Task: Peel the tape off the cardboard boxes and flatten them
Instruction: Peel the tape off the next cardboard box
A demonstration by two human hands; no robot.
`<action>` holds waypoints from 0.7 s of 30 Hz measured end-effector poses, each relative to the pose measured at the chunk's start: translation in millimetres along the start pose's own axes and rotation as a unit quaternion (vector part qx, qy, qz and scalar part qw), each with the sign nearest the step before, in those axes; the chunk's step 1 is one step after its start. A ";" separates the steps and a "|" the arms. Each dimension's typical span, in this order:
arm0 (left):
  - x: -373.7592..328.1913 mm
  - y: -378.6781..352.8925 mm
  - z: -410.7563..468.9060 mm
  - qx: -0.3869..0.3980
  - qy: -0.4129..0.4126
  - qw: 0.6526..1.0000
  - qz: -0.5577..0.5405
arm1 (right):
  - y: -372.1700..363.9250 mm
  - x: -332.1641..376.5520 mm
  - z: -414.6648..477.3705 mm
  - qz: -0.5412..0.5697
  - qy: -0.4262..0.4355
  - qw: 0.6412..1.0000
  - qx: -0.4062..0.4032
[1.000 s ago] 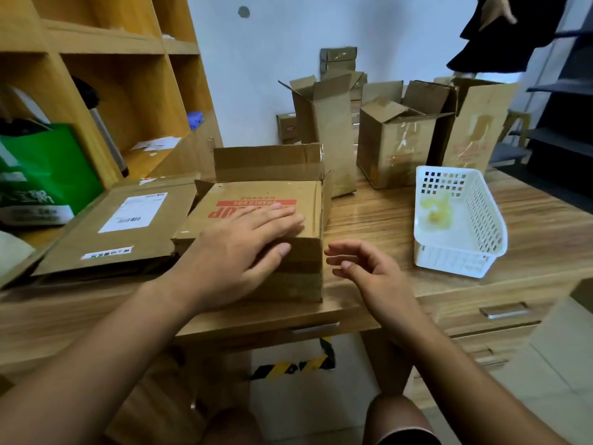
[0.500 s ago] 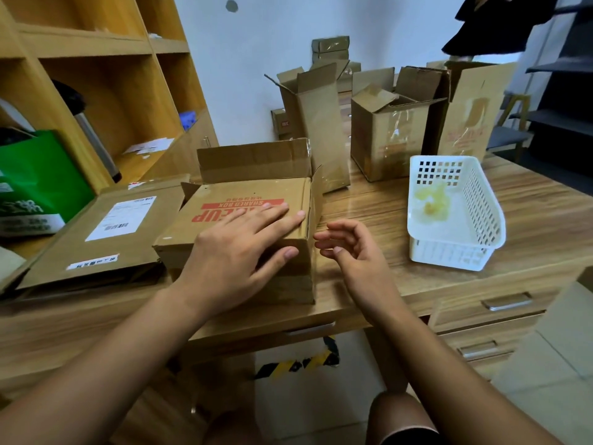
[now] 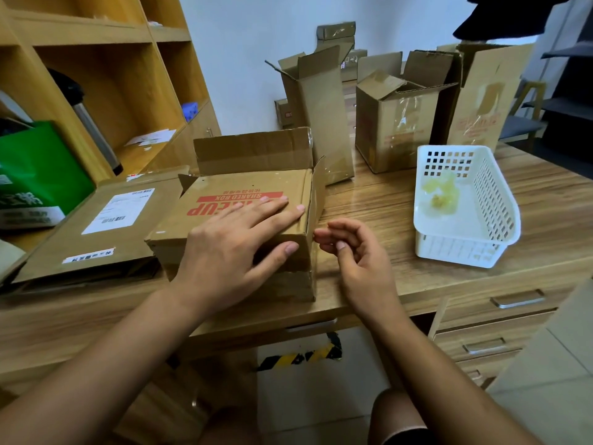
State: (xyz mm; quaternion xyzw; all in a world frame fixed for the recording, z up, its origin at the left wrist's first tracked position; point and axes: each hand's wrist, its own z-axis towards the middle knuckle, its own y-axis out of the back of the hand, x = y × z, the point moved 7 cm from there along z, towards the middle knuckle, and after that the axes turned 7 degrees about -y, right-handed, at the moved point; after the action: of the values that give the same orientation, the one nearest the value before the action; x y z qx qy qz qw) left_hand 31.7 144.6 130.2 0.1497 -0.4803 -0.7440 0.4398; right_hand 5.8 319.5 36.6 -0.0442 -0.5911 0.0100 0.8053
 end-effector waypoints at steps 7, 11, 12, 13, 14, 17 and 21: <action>0.5 -1.1 -1.1 -0.017 0.004 1.000 -0.001 | 0.9 -0.4 -0.4 0.012 0.010 1.000 0.007; 1.0 -2.3 -0.5 -0.019 0.007 1.000 -0.003 | 0.8 -2.4 0.7 0.006 0.007 1.000 0.014; 1.3 -2.3 -0.6 -0.019 0.007 1.000 -0.001 | 0.8 -2.4 0.5 0.006 0.008 1.000 0.016; 1.4 -2.3 -0.7 -0.019 0.007 1.000 0.001 | 0.9 -2.2 0.0 0.008 0.010 1.000 0.017; 1.6 -2.5 -0.9 -0.018 0.007 1.000 0.002 | 1.3 -1.9 -0.4 0.013 0.012 1.000 0.015; 1.9 -2.6 -1.4 -0.016 0.008 1.000 0.003 | 3.1 -0.6 0.0 0.041 0.016 0.999 0.003; 1.2 -2.5 -1.3 -0.015 0.008 1.000 0.002 | -0.4 1.8 0.5 0.034 0.021 0.999 0.021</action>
State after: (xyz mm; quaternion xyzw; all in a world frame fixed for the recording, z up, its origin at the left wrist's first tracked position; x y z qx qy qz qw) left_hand 30.6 143.3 127.7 0.1481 -0.4660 -0.7487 0.4475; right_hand 5.8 319.2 38.5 -0.0472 -0.5717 0.0486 0.8177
